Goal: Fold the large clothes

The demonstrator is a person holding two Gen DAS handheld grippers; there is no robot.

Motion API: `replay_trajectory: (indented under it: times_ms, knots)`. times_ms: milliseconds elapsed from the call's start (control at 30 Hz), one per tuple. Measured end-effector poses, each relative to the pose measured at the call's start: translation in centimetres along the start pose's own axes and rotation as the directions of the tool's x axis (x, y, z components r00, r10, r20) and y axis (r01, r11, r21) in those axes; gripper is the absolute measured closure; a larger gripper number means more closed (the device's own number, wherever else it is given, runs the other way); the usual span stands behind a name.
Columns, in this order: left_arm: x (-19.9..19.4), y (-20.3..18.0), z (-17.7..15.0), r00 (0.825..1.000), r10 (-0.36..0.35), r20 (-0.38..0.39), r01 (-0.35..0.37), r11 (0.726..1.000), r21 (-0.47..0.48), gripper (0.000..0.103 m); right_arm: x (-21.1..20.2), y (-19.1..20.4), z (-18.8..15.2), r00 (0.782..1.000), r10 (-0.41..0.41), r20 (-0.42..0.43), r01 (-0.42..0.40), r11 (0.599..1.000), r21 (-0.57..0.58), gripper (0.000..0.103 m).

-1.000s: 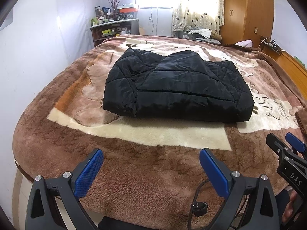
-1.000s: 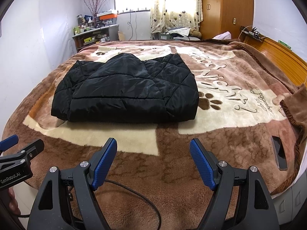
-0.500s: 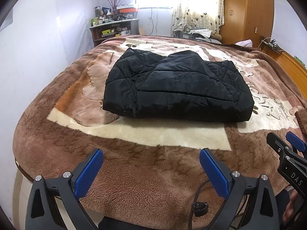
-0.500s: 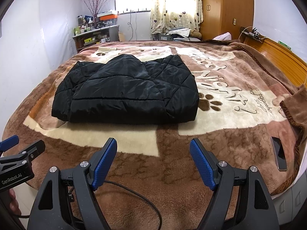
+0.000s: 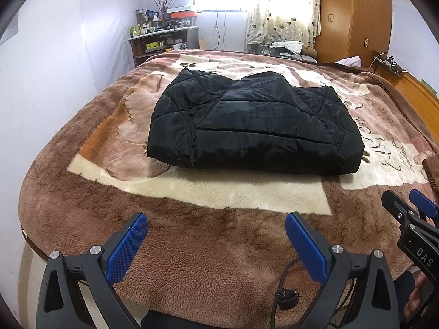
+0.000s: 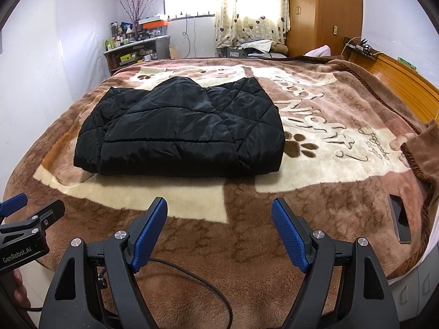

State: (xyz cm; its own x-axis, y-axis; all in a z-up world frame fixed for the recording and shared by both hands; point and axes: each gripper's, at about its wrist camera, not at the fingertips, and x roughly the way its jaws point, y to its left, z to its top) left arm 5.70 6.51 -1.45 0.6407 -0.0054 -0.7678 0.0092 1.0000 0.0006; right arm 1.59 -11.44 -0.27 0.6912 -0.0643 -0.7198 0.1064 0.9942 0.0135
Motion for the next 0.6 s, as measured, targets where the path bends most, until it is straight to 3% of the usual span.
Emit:
replay_trajectory:
  times_ms: [600]
  knots:
    - [0.29, -0.10, -0.03, 1.000, 0.000, -0.001, 0.000, 1.000, 0.007, 0.002, 0.12, 0.06, -0.08, 1.000, 0.001, -0.004, -0.001, 1.000, 0.005, 0.025]
